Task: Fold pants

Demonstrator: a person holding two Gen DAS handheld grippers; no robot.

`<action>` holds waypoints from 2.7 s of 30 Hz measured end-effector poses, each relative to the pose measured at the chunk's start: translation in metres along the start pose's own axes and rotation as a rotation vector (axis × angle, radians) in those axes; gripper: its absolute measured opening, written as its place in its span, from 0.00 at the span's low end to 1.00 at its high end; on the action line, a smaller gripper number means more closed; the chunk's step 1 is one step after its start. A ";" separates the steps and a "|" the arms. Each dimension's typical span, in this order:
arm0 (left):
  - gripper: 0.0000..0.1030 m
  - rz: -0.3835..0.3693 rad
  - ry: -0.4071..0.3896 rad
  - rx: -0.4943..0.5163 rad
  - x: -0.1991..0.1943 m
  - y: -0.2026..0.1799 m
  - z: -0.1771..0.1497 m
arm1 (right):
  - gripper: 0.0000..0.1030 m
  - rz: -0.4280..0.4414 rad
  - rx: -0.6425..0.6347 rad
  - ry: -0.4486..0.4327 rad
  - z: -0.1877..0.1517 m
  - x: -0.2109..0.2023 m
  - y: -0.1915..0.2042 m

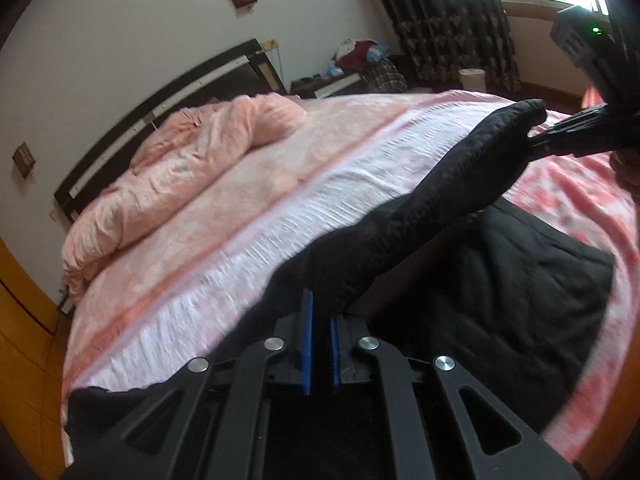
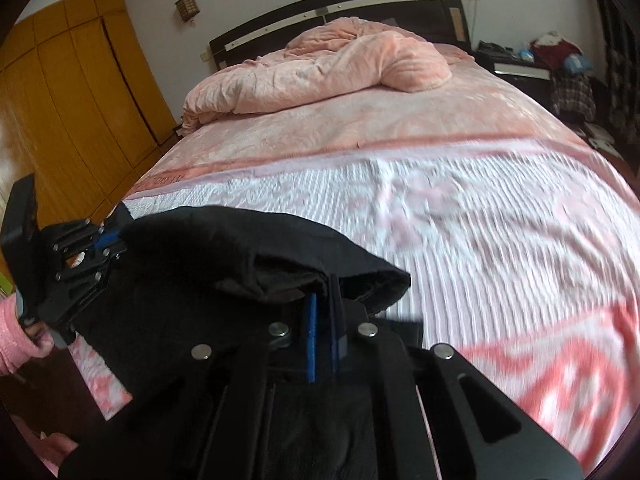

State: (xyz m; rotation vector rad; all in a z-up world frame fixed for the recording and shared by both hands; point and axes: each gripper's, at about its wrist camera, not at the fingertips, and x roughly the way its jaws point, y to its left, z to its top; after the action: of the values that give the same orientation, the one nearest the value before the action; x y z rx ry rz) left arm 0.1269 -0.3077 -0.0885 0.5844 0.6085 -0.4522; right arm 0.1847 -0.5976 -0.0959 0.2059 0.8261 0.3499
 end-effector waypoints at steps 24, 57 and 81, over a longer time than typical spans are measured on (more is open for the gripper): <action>0.10 -0.177 0.259 -0.125 -0.008 -0.071 -0.077 | 0.04 -0.108 0.065 0.165 -0.106 0.009 0.005; 0.19 -0.308 0.367 -0.333 0.001 -0.062 -0.073 | 0.51 0.164 0.606 0.141 -0.134 -0.017 0.007; 0.42 -0.217 0.420 -0.816 -0.081 0.107 -0.195 | 0.40 -0.099 0.663 0.242 -0.135 -0.015 0.046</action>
State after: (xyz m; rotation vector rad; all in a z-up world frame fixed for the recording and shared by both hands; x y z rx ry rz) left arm 0.0490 -0.0877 -0.1278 -0.1805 1.1827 -0.2440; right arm 0.0638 -0.5555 -0.1610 0.7476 1.1708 -0.0064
